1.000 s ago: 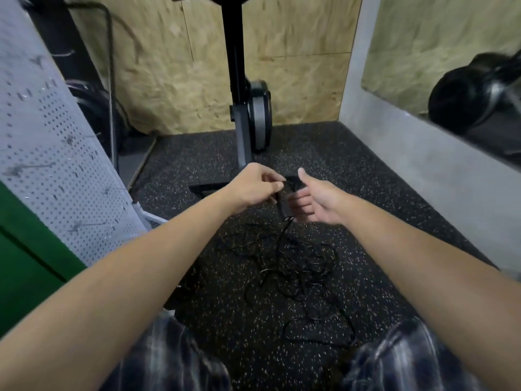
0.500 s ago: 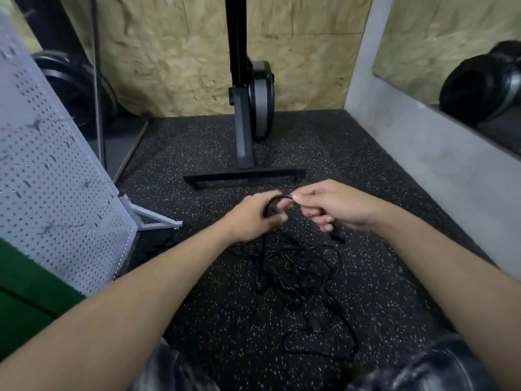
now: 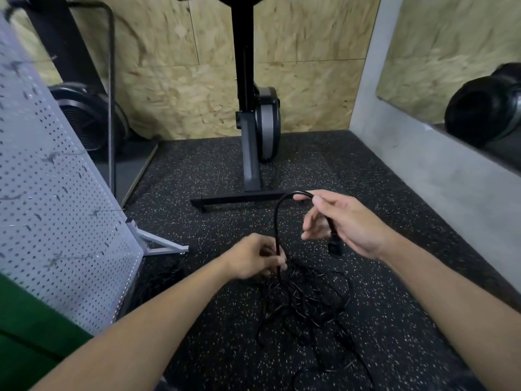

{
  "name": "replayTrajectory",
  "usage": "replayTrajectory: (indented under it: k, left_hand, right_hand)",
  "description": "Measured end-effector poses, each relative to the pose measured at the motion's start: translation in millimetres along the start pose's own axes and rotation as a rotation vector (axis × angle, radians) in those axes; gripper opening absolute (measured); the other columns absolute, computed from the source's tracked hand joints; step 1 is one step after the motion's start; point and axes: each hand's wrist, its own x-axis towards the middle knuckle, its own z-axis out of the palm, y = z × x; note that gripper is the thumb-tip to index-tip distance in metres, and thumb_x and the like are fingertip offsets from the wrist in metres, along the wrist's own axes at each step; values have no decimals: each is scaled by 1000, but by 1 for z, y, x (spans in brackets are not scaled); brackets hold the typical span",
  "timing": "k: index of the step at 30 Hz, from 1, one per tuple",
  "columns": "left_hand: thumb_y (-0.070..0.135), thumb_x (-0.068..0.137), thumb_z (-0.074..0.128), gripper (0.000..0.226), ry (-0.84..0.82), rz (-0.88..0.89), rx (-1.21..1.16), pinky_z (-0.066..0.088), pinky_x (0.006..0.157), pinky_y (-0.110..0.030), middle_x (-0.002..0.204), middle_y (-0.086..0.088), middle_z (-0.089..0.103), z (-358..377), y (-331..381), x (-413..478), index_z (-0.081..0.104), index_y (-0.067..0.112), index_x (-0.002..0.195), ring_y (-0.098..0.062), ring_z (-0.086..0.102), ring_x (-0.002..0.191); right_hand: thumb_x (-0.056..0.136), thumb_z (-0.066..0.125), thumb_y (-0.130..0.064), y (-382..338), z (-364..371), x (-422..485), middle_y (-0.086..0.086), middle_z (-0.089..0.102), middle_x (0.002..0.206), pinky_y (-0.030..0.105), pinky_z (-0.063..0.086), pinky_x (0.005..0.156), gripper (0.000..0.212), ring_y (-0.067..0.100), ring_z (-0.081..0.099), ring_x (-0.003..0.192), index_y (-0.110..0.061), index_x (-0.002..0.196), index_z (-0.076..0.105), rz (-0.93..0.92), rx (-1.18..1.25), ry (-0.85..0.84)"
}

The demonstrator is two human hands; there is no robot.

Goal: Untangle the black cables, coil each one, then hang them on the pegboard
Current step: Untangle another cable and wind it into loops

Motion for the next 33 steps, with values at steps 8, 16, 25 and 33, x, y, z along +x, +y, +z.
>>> replayTrajectory:
  k: [8, 16, 25, 33]
  left_hand:
    - [13, 103, 65, 15, 493, 178, -314, 59, 73, -27, 87, -11, 79, -17, 52, -8, 66, 9, 117, -24, 77, 82]
    - [10, 102, 65, 14, 541, 233, -532, 63, 72, -40, 96, -15, 68, -24, 75, -1, 68, 10, 115, -25, 71, 77]
    - [17, 101, 69, 20, 446, 64, -454, 65, 77, -35, 87, -16, 78, -7, 72, 4, 71, -2, 97, -23, 76, 81]
    - [35, 100, 69, 21, 553, 199, -220, 57, 79, -26, 89, -1, 78, -8, 67, 4, 77, 16, 100, -11, 73, 87]
  right_hand:
    - [111, 37, -31, 34, -22, 24, -8, 56, 65, 43, 42, 63, 31, 18, 47, 61, -32, 102, 67, -62, -412, 427]
    - [111, 47, -26, 34, -9, 26, -4, 75, 88, 36, 56, 87, 28, 17, 72, 74, -41, 128, 64, -210, -420, 132]
    - [101, 54, -57, 47, -3, 19, -21, 70, 109, 36, 53, 98, 43, -2, 63, 103, -44, 142, 56, -5, -601, 53]
    - [109, 48, -37, 38, 13, 18, -13, 72, 77, 30, 45, 61, 30, -1, 55, 58, -22, 89, 64, -35, -563, 110]
